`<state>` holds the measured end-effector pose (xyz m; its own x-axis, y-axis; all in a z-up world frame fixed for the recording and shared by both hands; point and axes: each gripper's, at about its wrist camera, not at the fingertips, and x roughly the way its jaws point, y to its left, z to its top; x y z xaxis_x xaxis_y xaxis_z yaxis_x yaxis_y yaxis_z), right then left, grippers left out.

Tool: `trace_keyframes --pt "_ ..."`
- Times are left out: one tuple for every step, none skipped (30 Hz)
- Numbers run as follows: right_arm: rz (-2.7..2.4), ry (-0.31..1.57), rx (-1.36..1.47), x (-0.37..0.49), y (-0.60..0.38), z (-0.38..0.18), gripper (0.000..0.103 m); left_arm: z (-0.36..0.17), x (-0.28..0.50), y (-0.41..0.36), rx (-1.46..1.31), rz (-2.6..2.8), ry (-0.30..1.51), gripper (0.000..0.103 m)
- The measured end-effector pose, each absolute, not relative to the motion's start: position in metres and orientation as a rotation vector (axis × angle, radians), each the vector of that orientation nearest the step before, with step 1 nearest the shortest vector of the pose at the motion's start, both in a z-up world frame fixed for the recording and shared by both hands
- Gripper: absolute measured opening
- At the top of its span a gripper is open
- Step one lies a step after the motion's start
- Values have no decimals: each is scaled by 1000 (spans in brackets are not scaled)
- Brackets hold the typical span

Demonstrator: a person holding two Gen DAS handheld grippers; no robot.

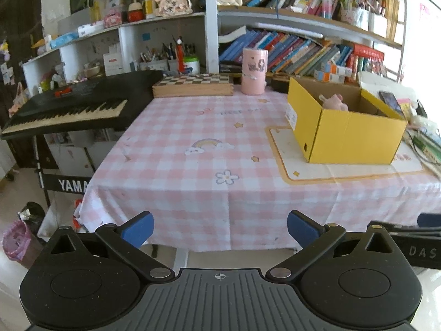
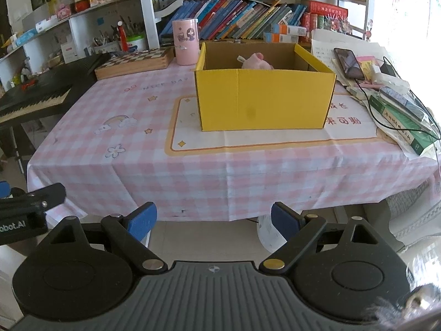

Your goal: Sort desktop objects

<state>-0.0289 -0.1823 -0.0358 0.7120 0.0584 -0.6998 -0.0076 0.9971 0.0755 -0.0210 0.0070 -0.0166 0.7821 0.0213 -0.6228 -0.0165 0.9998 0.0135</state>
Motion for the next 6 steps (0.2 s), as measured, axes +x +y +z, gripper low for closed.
trace_keyframes --pt "37 780 69 -28 -182 -36 90 -16 -21 8 0 18 666 103" --pt "36 782 68 -27 -182 -37 90 -16 -20 8 -6 15 661 103" --pt "36 783 67 -26 -183 -37 90 -16 -19 8 -8 12 659 103" --pt "35 783 66 -25 -183 -37 90 -16 -18 7 -6 13 658 103" --pt "33 783 67 -24 -184 -37 90 -16 -16 6 -2 20 657 103" --pt "29 784 68 -23 -185 -37 90 -15 -14 5 0 24 653 103"
